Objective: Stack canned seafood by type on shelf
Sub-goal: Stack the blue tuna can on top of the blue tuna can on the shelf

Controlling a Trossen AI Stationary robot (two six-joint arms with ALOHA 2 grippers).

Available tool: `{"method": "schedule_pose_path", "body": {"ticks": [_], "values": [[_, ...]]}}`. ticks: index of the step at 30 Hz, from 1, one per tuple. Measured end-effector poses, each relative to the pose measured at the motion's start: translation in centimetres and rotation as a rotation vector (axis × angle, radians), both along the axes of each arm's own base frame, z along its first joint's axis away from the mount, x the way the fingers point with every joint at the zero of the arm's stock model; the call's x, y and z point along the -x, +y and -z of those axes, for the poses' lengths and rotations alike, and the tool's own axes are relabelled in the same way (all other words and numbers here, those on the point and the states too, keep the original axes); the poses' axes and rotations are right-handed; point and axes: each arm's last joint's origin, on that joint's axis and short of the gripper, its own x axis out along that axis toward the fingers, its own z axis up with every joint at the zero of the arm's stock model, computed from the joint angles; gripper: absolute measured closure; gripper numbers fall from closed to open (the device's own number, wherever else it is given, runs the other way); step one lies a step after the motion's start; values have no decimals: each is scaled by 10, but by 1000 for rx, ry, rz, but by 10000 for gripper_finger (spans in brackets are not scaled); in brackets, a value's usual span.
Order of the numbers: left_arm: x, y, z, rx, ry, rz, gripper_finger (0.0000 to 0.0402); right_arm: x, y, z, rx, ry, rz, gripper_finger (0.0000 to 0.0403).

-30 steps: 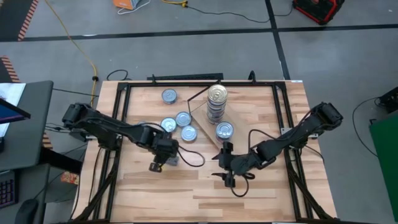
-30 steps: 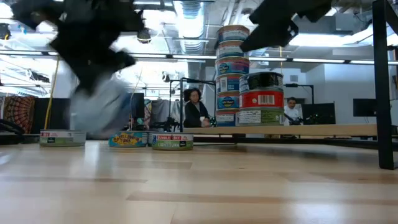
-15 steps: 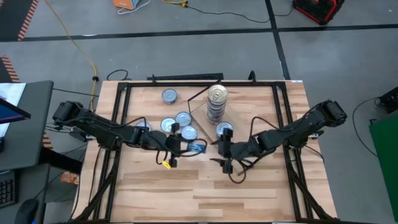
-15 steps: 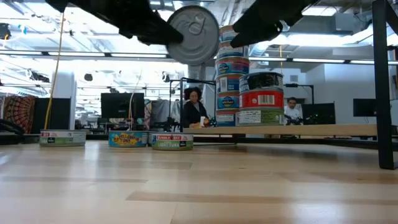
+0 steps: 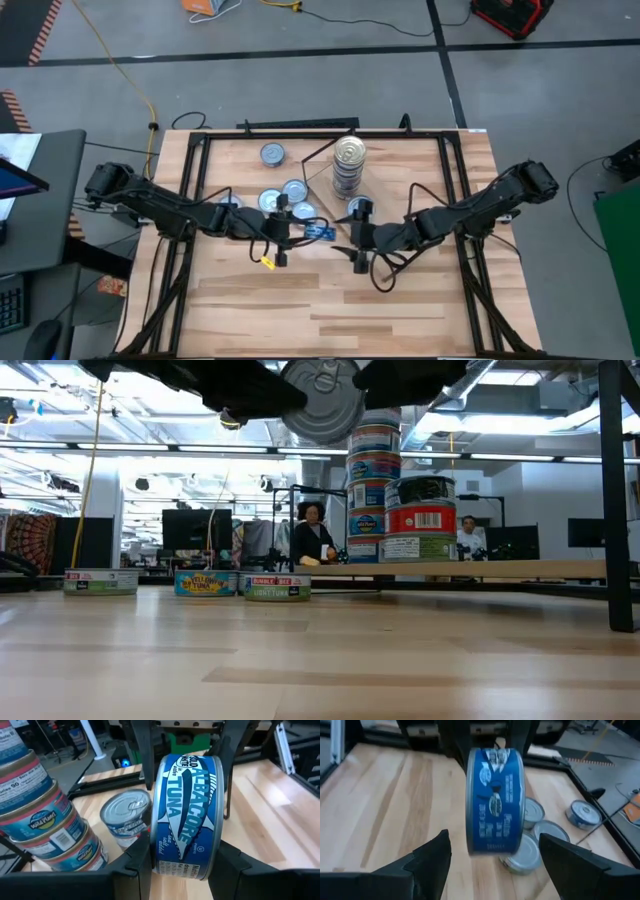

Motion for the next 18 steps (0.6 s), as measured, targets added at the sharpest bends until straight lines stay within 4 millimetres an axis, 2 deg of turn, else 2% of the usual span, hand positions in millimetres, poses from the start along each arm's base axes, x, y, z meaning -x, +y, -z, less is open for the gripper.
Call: {"method": "schedule_pose_path", "body": {"ticks": [8,14,18], "values": [[-1,-2,-6,96,-65,19,272,-6,2,-14,-3,-141,-32,89],[-1,-3,-6,132,-68,67,271,-8,-3,-15,-53,-155,-39,152],[-1,-4,-7,104,-71,92,225,-10,-7,-14,-84,-147,-65,212]]}}
